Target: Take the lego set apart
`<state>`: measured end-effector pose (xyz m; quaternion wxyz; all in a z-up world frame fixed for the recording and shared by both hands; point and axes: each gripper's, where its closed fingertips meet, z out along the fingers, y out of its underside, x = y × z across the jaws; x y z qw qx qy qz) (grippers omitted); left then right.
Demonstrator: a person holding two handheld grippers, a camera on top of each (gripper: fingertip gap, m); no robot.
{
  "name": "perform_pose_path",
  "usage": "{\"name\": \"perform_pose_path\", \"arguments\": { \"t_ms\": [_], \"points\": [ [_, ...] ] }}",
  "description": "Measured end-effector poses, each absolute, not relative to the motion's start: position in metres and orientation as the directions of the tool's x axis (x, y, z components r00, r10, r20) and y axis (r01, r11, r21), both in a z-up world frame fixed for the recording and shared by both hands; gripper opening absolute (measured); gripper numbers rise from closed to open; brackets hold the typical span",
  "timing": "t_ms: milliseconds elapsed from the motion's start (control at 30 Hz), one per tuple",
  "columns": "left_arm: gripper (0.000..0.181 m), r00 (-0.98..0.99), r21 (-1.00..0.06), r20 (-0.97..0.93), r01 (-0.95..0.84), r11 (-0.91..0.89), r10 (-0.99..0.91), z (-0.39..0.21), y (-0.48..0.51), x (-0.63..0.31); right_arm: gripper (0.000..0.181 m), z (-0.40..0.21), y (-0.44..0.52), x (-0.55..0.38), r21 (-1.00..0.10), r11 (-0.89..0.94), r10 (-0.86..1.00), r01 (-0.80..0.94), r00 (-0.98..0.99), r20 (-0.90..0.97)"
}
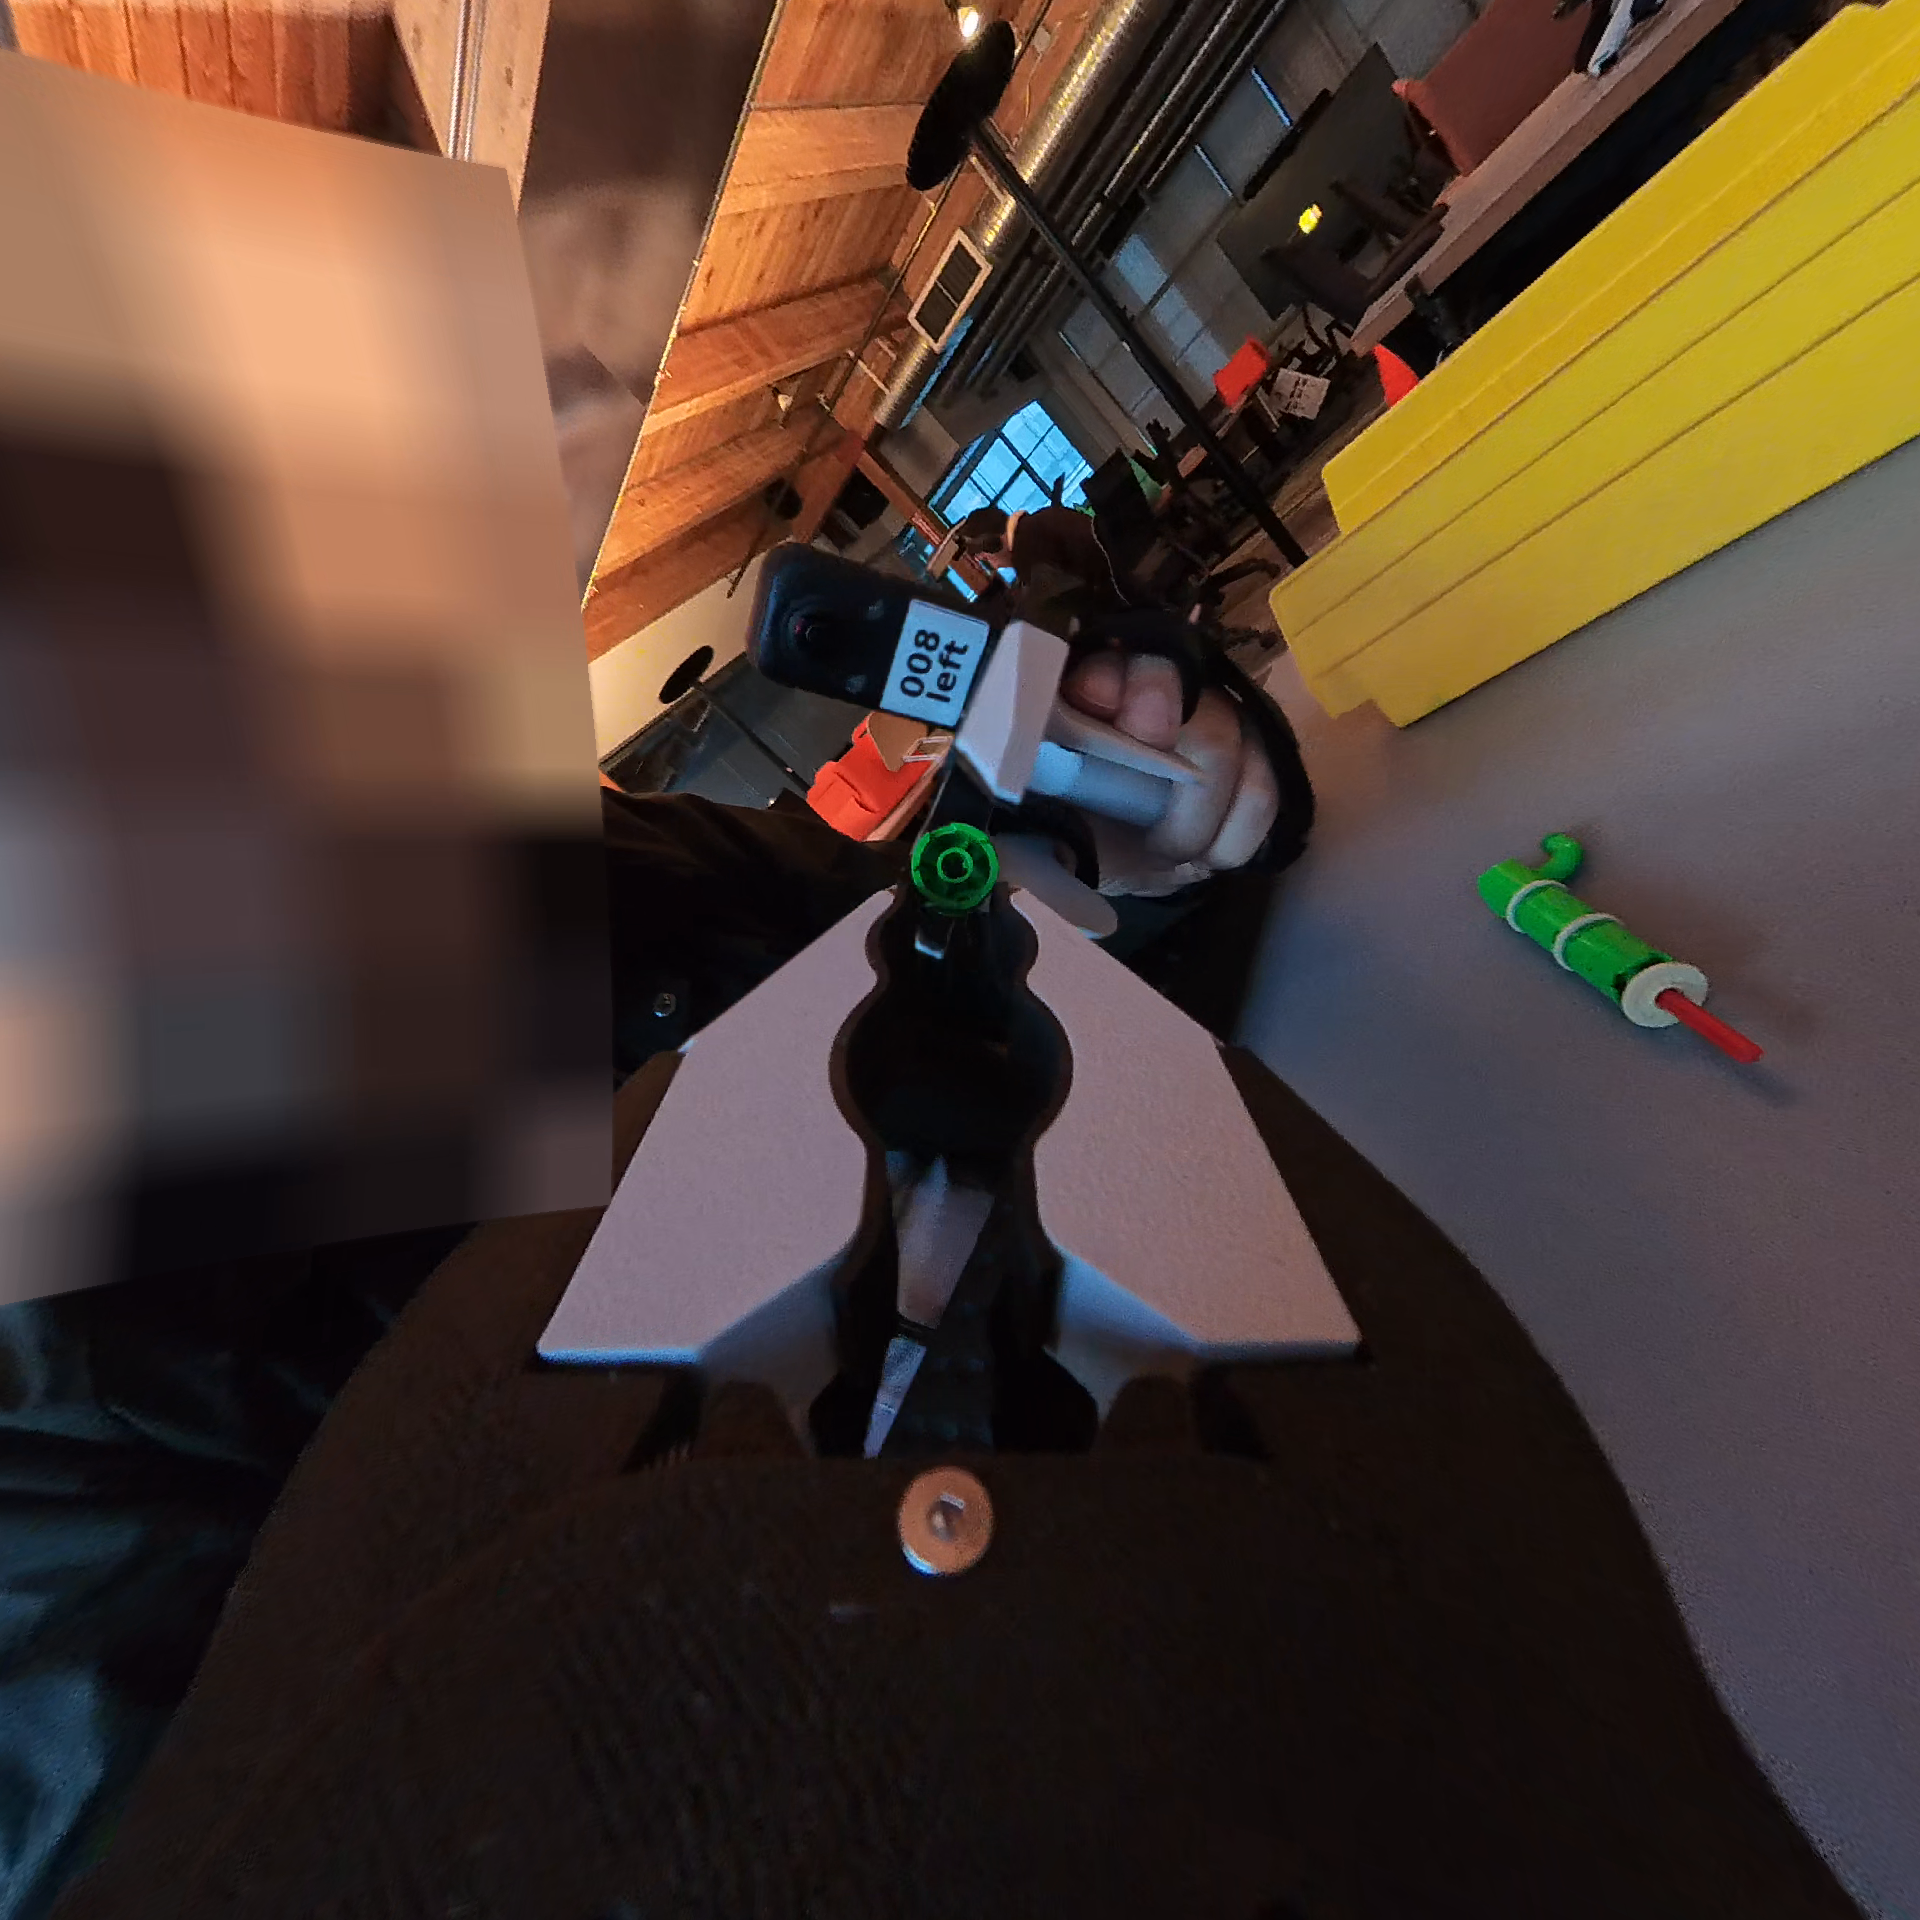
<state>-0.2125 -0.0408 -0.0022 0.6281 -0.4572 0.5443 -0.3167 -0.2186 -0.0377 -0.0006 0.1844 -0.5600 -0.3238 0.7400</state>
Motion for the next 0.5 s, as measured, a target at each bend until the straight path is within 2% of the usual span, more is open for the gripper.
{"name": "perform_pose_path", "arguments": {
  "t_ms": [167, 267, 367, 500],
  "points": [
    [0.027, 0.214, -0.903, -0.430, -0.120, 0.413, -0.877, -0.004, -0.041, -0.211, 0.012, -0.010, -0.041, -0.225, -0.679, -0.722, 0.625, 0.134, -0.294, -0.723],
    [0.017, 0.221, -0.885, -0.466, -0.138, 0.446, -0.857, -0.005, -0.042, -0.210, 0.013, -0.009, -0.041, -0.226, -0.678, -0.725, 0.623, 0.125, -0.302, -0.722],
    [0.015, 0.252, -0.871, -0.491, -0.166, 0.462, -0.834, -0.004, -0.036, -0.214, 0.031, -0.007, -0.036, -0.225, -0.689, -0.719, 0.644, 0.090, -0.285, -0.710],
    [0.016, 0.443, -0.850, -0.526, -0.237, 0.470, -0.726, 0.013, 0.001, -0.242, 0.035, 0.003, -0.026, -0.218, -0.717, -0.697, 0.689, 0.007, -0.269, -0.673]
  ]
}}
